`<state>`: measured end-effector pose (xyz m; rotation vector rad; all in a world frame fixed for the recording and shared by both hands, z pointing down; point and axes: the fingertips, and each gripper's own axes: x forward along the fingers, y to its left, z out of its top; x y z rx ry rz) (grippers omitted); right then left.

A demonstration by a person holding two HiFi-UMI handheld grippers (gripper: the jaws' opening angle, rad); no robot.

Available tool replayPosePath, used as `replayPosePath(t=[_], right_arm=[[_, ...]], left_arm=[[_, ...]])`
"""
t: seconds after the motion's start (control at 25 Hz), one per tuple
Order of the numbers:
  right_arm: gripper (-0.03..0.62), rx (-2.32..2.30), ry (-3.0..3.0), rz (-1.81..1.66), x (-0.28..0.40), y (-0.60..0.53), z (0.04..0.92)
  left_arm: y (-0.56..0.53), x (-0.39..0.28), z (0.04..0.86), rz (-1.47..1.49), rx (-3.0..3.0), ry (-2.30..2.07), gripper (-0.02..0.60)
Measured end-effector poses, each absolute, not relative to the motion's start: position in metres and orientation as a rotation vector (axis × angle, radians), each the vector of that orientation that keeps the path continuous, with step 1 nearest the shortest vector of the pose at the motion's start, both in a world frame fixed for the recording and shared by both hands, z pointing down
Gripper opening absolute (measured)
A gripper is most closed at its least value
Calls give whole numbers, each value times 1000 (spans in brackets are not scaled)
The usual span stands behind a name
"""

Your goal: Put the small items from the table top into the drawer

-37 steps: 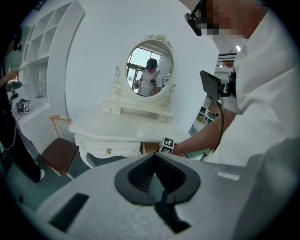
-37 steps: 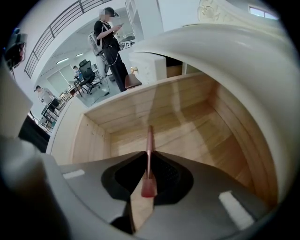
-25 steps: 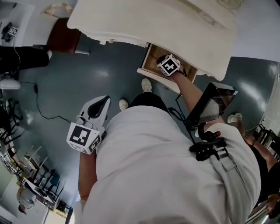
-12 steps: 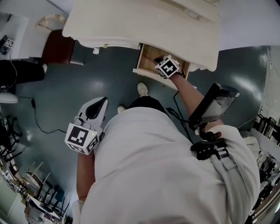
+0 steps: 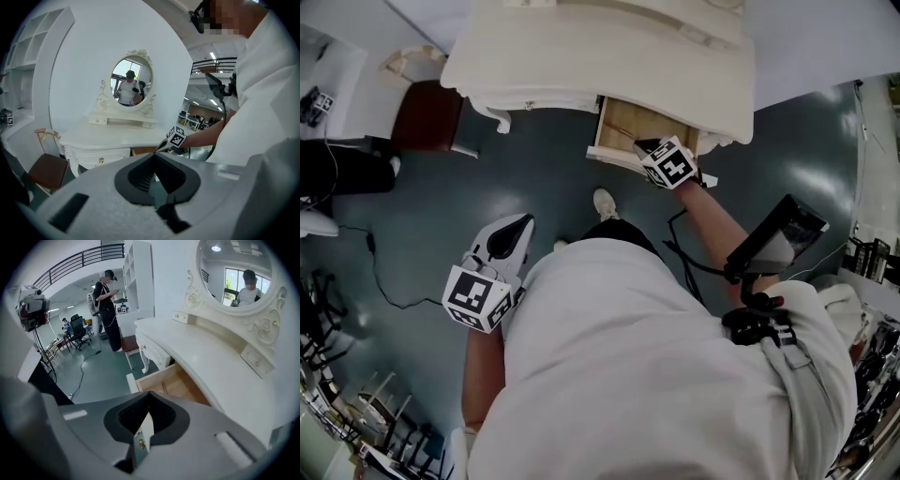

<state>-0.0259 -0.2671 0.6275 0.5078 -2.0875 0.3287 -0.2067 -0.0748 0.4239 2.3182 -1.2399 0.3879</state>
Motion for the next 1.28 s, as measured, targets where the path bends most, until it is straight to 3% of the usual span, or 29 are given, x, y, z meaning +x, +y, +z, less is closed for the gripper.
replayPosePath(t=[1.28], right_arm=[[1, 461, -2247, 213, -124, 2, 541]], left_arm=[[95, -250, 443, 400, 2455, -1095, 1]])
